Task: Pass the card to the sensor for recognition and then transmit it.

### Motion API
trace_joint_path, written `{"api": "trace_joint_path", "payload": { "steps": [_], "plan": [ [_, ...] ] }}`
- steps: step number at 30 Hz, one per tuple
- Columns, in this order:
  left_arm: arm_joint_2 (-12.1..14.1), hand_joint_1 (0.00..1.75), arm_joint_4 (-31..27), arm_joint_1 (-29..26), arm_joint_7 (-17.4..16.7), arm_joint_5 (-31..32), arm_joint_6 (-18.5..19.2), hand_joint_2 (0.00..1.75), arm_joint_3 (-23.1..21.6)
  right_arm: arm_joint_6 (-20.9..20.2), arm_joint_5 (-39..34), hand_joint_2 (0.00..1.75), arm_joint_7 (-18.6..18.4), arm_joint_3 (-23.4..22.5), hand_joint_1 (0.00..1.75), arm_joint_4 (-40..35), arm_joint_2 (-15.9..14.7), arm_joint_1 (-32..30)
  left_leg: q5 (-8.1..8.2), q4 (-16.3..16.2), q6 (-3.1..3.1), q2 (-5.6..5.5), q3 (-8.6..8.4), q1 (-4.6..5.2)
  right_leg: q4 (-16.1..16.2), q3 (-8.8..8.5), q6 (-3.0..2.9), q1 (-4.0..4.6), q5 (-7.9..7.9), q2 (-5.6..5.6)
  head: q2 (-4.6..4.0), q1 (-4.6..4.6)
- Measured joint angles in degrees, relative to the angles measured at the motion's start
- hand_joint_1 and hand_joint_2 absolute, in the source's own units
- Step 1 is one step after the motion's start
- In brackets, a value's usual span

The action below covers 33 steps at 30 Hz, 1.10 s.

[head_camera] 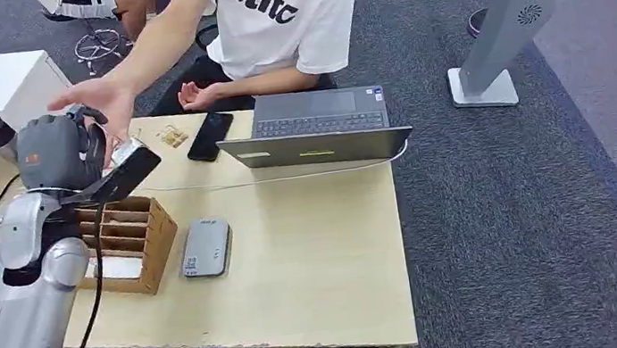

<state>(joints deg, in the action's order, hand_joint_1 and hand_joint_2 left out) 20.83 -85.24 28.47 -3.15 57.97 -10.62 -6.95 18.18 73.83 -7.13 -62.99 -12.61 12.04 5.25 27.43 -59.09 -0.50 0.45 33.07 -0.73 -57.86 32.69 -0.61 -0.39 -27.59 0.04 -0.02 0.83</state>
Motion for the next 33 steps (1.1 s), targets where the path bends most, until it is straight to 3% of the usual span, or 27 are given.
{"api": "trace_joint_path", "payload": {
  "steps": [13, 27, 28, 29, 30, 33],
  "plan": [
    [-5.69, 1.75, -0.65, 0.21, 2.56, -4.26, 0.37, 1.75, -8.25, -0.48, 0.04, 1.75, 0.07, 0.00, 0.00, 0.00, -0.31, 0.04, -0.01, 0.00, 0.00, -0.01, -0.01, -0.01, -0.01, -0.01, 0.00, 0.01, 0.00, -0.01, 0.00, -0.02],
    [-8.11, 1.75, 0.00, 1.76, 1.56, -4.96, -1.29, 1.75, -9.91, -0.79, 0.70, 1.75, -0.28, 0.39, 0.00, 0.00, -0.35, 0.04, -0.01, 0.00, 0.00, 0.00, -0.01, -0.01, -0.01, -0.01, 0.00, 0.01, 0.01, 0.00, 0.00, 0.00],
    [-8.20, 1.20, 0.13, 1.78, 1.51, -5.12, -1.55, 1.75, -9.91, -0.79, 0.74, 1.75, -0.41, 0.42, 0.00, 0.00, -0.35, 0.03, -0.01, 0.00, 0.00, 0.00, -0.01, -0.01, -0.01, -0.01, 0.00, 0.01, 0.01, 0.00, 0.00, 0.00],
    [-8.35, 0.17, 0.29, 1.81, 1.51, -5.23, -1.90, 1.75, -9.91, -0.81, 0.79, 1.75, -0.44, 0.44, 0.00, 0.00, -0.35, 0.03, -0.01, 0.00, 0.00, -0.01, 0.00, -0.01, -0.01, -0.01, 0.00, 0.01, 0.01, 0.00, 0.00, 0.00],
    [-8.40, 0.00, 0.37, 1.80, 1.51, -5.36, -2.23, 1.75, -9.91, -0.90, 0.81, 1.75, -0.44, 0.48, 0.00, 0.00, -0.35, 0.04, -0.01, 0.00, 0.00, -0.01, 0.00, -0.01, -0.01, -0.01, 0.00, 0.01, 0.01, 0.00, 0.00, 0.00],
    [-8.68, 0.00, 0.64, 1.80, 1.51, -5.55, -3.50, 1.75, -9.91, -0.96, 0.83, 1.75, -0.44, 0.61, 0.00, 0.00, -0.35, 0.04, -0.01, 0.00, 0.00, -0.01, 0.00, -0.01, -0.01, -0.01, 0.00, 0.01, 0.00, 0.00, 0.00, 0.00]
  ]
}}
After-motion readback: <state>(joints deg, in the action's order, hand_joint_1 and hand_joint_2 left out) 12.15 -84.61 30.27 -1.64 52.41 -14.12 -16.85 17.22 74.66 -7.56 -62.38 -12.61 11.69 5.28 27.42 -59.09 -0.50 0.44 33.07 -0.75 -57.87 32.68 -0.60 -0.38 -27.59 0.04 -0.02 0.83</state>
